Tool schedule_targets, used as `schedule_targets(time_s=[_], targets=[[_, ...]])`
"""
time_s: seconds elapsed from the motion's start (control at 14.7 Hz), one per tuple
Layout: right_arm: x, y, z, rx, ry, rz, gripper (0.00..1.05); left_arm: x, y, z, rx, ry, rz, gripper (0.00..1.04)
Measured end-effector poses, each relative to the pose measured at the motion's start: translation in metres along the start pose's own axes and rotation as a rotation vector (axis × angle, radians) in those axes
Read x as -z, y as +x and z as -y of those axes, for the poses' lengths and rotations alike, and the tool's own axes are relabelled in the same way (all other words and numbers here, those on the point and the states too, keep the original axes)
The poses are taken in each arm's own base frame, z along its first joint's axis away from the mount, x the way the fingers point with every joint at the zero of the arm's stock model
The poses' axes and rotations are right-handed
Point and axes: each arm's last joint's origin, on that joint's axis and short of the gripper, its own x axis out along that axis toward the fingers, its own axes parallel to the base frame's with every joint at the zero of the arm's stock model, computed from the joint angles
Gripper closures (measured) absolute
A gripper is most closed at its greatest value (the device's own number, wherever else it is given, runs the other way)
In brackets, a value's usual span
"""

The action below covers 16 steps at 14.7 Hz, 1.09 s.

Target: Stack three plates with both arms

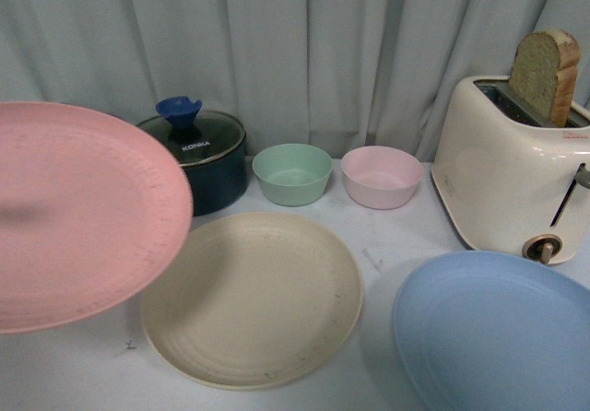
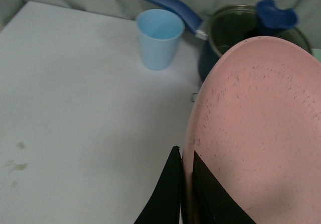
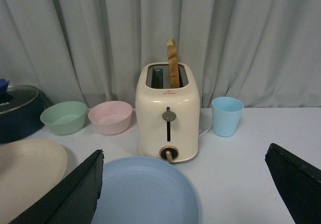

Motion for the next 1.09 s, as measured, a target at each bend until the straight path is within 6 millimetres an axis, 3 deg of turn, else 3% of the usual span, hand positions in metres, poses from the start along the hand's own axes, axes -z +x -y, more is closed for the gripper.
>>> schedule_targets(time_s=[0.27, 0.34, 0.48, 0.68, 1.09], targets=[[0.0, 0.0, 0.0, 0.0, 0.0, 0.0, 0.06, 0.007, 0.003, 0.048, 0.113, 0.034, -0.002, 1.02], [0.0, 0.0, 0.0, 0.0, 0.0, 0.0, 0.06, 0.028, 0.018, 0.087, 0.188, 0.055, -0.06, 1.02], [0.0, 0.0, 0.0, 0.0, 0.0, 0.0, 0.06, 0.054, 0.054, 0.118, 0.224, 0.018, -0.146, 1.02], [0.0, 0.0, 0.0, 0.0, 0.0, 0.0, 0.06, 0.073, 0.087, 0.111, 0.157, -0.088, -0.18, 1.02], [0.0, 0.0, 0.0, 0.0, 0.0, 0.0, 0.06, 0.075, 0.09, 0.117, 0.161, -0.126, -0.17, 1.02]])
